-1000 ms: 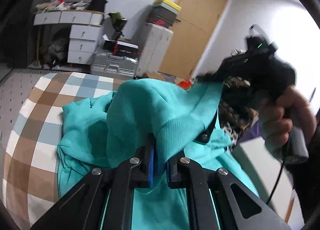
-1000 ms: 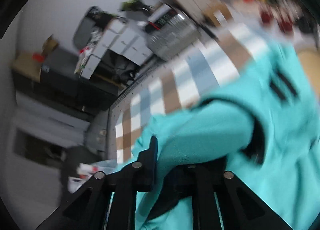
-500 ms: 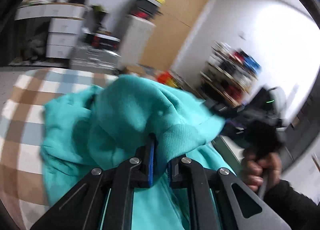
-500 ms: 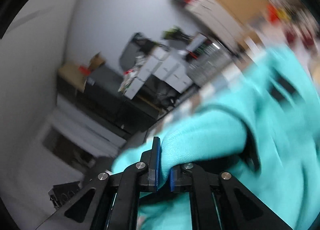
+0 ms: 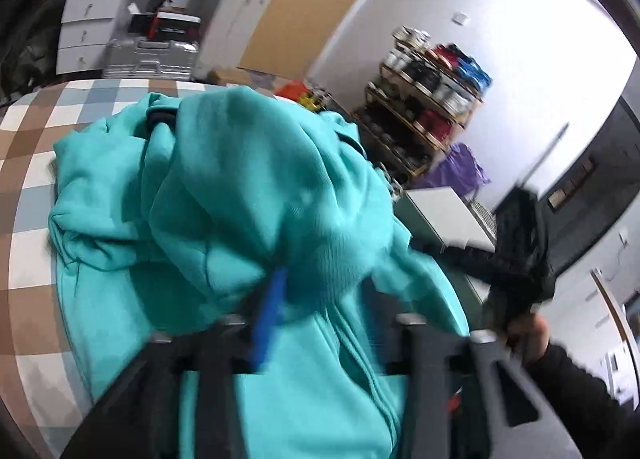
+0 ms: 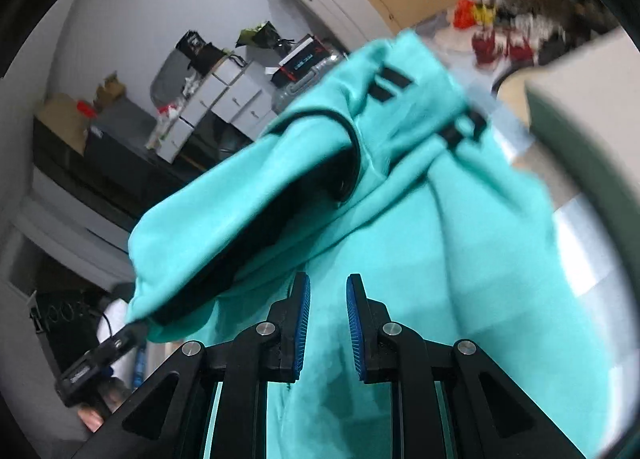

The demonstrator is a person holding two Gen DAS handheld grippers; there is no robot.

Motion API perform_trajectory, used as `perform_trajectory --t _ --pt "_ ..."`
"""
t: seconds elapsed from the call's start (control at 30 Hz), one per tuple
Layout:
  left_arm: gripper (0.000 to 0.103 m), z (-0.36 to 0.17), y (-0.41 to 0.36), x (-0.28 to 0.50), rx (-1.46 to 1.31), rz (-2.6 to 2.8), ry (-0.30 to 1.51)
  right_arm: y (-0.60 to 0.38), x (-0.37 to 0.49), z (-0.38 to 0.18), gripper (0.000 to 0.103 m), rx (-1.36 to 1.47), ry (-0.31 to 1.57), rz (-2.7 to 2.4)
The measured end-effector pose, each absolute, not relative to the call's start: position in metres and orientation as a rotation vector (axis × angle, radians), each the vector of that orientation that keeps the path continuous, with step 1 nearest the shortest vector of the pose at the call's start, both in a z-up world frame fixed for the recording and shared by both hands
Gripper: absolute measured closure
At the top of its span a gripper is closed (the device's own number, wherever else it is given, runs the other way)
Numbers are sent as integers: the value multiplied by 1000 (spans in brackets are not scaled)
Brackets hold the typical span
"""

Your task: Fold large clothes

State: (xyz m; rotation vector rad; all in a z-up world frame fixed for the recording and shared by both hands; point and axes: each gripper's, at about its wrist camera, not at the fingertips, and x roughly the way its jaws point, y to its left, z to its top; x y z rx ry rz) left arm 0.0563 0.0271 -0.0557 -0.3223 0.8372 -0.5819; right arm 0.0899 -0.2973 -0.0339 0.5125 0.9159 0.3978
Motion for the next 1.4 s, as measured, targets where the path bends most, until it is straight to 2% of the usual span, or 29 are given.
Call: perform_trajectory --t 0.03,0.07,0.13,0.23,0.3,0.5,0.57,0.6,0.63,0.67,0.7,0.8,1.03,1.13,1.23,1.4 --pt "28 -51 30 48 -305 -572 804 -293 88 -20 64 477 891 404" --pt "25 -46 34 41 -303 -578 760 -286 87 -6 41 432 860 406" --pt "25 -33 37 25 -285 -597 680 -270 82 26 20 336 796 408" --pt "25 -20 49 15 -272 -534 605 -230 86 67 11 192 721 435" --pt "25 -19 62 16 -305 -494 585 -192 102 73 7 109 748 464" --pt "25 -33 119 36 -568 -349 610 -99 135 21 7 -110 947 489" --pt "25 -38 128 40 -611 -324 625 -79 142 -1 10 -178 1001 467" --pt "25 -40 131 40 -621 -313 627 -75 143 -9 16 -213 1020 443" --pt "25 -41 132 41 -624 -298 632 -69 147 -16 47 -254 1040 416" --pt "25 -41 133 41 -622 -285 636 -64 155 -25 88 -287 1081 405" --pt "25 -42 133 42 -622 -277 632 -66 159 -30 93 -283 1122 413" --pt "25 -45 136 47 -611 -234 644 -69 179 -8 94 -262 1096 358" --pt "25 -54 137 52 -627 -205 666 -50 214 139 95 -373 687 192" --pt "25 -55 138 54 -633 -195 669 -60 208 170 95 -316 518 151" --pt "25 -55 139 55 -630 -195 673 -71 185 150 95 -304 470 193" --pt "25 -55 135 53 -632 -191 685 -89 117 47 95 -417 599 307"
